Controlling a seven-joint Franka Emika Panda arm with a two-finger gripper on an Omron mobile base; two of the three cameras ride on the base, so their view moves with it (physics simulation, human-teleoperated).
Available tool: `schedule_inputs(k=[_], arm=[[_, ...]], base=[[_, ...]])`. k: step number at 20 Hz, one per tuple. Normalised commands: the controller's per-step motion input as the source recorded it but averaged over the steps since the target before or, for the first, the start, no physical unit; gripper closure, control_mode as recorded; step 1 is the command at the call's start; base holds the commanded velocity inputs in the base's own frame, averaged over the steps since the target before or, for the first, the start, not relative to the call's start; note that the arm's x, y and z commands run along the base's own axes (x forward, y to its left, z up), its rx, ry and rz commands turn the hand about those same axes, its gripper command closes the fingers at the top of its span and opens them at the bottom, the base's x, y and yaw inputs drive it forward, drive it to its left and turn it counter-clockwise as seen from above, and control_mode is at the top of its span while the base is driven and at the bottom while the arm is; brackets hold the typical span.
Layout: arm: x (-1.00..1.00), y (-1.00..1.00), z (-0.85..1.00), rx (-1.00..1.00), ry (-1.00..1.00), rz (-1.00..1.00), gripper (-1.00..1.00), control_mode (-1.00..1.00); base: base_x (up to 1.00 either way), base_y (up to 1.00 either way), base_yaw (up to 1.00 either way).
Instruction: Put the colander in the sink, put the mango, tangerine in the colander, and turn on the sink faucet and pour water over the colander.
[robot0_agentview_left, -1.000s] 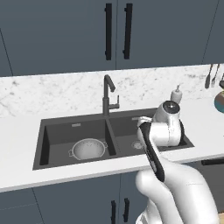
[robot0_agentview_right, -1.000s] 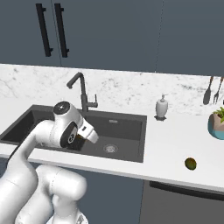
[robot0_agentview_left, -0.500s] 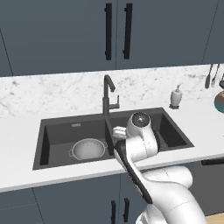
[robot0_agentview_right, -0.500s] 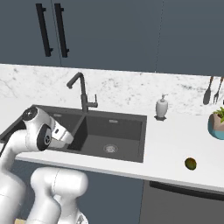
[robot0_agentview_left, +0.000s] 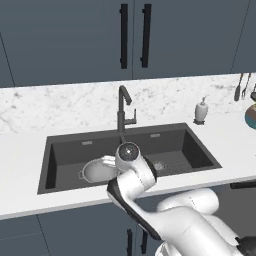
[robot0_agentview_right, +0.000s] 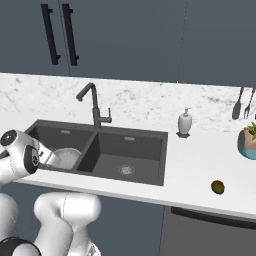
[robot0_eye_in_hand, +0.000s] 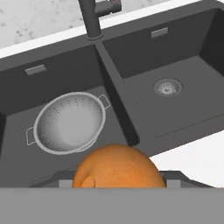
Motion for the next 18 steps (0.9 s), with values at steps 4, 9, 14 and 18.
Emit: schedule_inputs(k=[4, 9, 14, 18], arm=[[0.50, 0.98, 0.01, 0.00, 0.12, 0.00, 1.00, -1.00], [0.60, 0.79, 0.00, 0.00, 0.18, 0.00, 1.00, -1.00], [0.51, 0.57, -0.02, -0.04, 0.14, 0.00, 1.00, -1.00], [0.34, 0.23, -0.40, -0.16, 0.02, 0.00, 1.00, -1.00]], base=[[0.00, 0.00, 0.00], [0.00, 0.00, 0.00], [0.00, 0.00, 0.00], [0.00, 0.00, 0.00]])
